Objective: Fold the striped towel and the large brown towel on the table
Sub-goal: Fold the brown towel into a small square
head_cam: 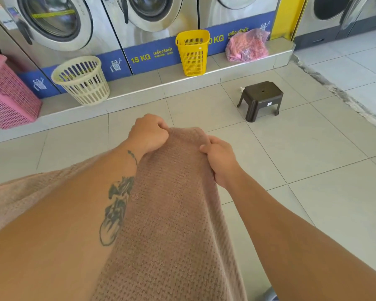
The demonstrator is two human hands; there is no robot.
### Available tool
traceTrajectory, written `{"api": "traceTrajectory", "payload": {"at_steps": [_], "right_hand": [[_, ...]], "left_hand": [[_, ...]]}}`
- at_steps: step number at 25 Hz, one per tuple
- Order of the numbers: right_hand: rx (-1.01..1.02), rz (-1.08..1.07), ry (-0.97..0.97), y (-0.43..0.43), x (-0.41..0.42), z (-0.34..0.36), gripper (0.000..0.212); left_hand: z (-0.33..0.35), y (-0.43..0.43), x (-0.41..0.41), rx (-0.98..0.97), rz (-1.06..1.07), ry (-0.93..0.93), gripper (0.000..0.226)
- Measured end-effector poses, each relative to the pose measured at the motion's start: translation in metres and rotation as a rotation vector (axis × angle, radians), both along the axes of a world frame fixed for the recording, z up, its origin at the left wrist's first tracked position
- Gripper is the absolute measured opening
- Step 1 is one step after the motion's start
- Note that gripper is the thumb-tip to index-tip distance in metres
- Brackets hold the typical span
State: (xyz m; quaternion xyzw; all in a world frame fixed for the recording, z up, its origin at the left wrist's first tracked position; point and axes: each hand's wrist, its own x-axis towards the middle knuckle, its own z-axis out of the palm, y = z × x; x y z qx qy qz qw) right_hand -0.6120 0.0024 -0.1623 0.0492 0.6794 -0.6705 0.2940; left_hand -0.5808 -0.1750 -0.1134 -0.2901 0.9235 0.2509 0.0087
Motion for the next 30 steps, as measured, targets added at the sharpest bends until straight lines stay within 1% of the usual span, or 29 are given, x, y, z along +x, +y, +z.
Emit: {"api": "traceTrajectory", "payload": {"at_steps": [1, 2, 3, 4, 5, 7, 8, 10, 11, 13, 16, 19, 23, 25, 27, 29, 30], "right_hand": [[0.07, -0.027, 0.045, 0.0, -0.001, 0.001, 0.034], [0.163, -0.019, 0.073, 0.001, -0.002, -0.001, 0.034], [0.247, 0.015, 0.071, 0.004, -0.001, -0.003, 0.033], [0.295, 0.065, 0.032, 0.008, 0.001, -0.005, 0.031], [0.323, 0.126, -0.023, 0.012, 0.006, -0.008, 0.029], [0.399, 0.212, -0.056, 0.023, 0.017, -0.009, 0.02], [0.423, 0.228, -0.035, 0.028, 0.023, -0.007, 0.022], [0.407, 0.24, 0.003, 0.035, 0.04, -0.001, 0.044], [0.39, 0.26, 0.024, 0.039, 0.05, 0.005, 0.05], [0.364, 0.31, 0.105, 0.045, 0.07, 0.018, 0.048], [0.39, 0.345, 0.25, 0.059, 0.094, 0.039, 0.042], [0.404, 0.385, 0.309, 0.075, 0.117, 0.056, 0.042], [0.411, 0.48, 0.348, 0.102, 0.171, 0.08, 0.037], [0.428, 0.535, 0.343, 0.121, 0.207, 0.084, 0.035], [0.459, 0.614, 0.318, 0.142, 0.245, 0.084, 0.036], [0.508, 0.688, 0.345, 0.163, 0.284, 0.079, 0.041], [0.549, 0.691, 0.415, 0.175, 0.306, 0.078, 0.042]], "left_hand": [[-0.003, 0.003, 0.001, -0.041, 0.002, 0.091, 0.02], [-0.007, 0.007, 0.003, -0.088, -0.022, 0.11, 0.017], [-0.012, 0.011, 0.005, -0.125, -0.058, 0.085, 0.015], [-0.017, 0.015, 0.009, -0.164, -0.086, 0.053, 0.016], [-0.02, 0.016, 0.015, -0.192, -0.097, 0.058, 0.018], [-0.02, 0.019, 0.028, -0.232, -0.102, 0.127, 0.02], [-0.019, 0.022, 0.037, -0.257, -0.122, 0.151, 0.02], [-0.016, 0.03, 0.058, -0.283, -0.167, 0.177, 0.019], [-0.015, 0.035, 0.069, -0.284, -0.179, 0.187, 0.018], [-0.01, 0.045, 0.089, -0.256, -0.179, 0.203, 0.017], [0.003, 0.063, 0.124, -0.143, -0.134, 0.189, 0.015], [0.021, 0.083, 0.166, -0.015, -0.034, 0.2, 0.015], [0.041, 0.115, 0.253, 0.155, 0.078, 0.159, 0.017], [0.042, 0.133, 0.304, 0.179, 0.082, 0.113, 0.018], [0.036, 0.148, 0.354, 0.177, 0.041, 0.113, 0.019], [0.02, 0.169, 0.408, 0.089, -0.026, 0.069, 0.021], [0.012, 0.181, 0.438, 0.016, -0.072, 0.016, 0.028]]}}
